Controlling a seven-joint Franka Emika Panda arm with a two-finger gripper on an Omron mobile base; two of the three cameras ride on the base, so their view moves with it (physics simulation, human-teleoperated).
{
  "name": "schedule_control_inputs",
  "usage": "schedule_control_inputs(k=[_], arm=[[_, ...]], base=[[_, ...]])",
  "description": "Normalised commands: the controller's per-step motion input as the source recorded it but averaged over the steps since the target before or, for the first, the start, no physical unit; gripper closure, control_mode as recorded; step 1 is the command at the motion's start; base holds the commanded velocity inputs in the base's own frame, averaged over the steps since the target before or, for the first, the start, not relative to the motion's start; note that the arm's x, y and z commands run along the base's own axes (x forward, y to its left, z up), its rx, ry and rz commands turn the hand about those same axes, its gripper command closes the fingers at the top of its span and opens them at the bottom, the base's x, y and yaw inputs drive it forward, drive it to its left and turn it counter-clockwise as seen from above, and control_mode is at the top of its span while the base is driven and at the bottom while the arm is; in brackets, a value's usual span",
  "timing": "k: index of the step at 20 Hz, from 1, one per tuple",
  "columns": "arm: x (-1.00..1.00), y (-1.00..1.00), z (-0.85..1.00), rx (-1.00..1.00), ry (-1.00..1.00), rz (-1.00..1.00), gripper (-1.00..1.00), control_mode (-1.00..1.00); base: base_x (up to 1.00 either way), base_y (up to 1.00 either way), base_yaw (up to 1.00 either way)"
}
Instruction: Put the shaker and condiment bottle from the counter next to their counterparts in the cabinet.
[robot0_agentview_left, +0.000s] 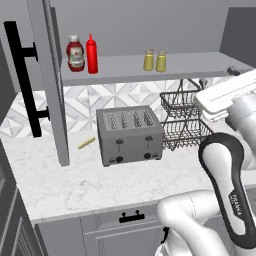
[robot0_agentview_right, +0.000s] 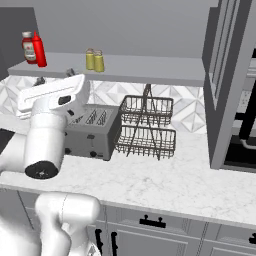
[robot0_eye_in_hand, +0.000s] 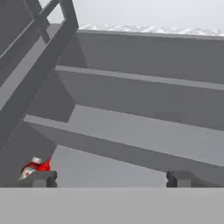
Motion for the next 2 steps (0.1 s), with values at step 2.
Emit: schedule_control_inputs(k=[2], arm=[[-1.00,-0.04,0.21,0.00,-0.21,-0.06,-1.00,-1.00]], base=[[0.00,0.00,0.00]])
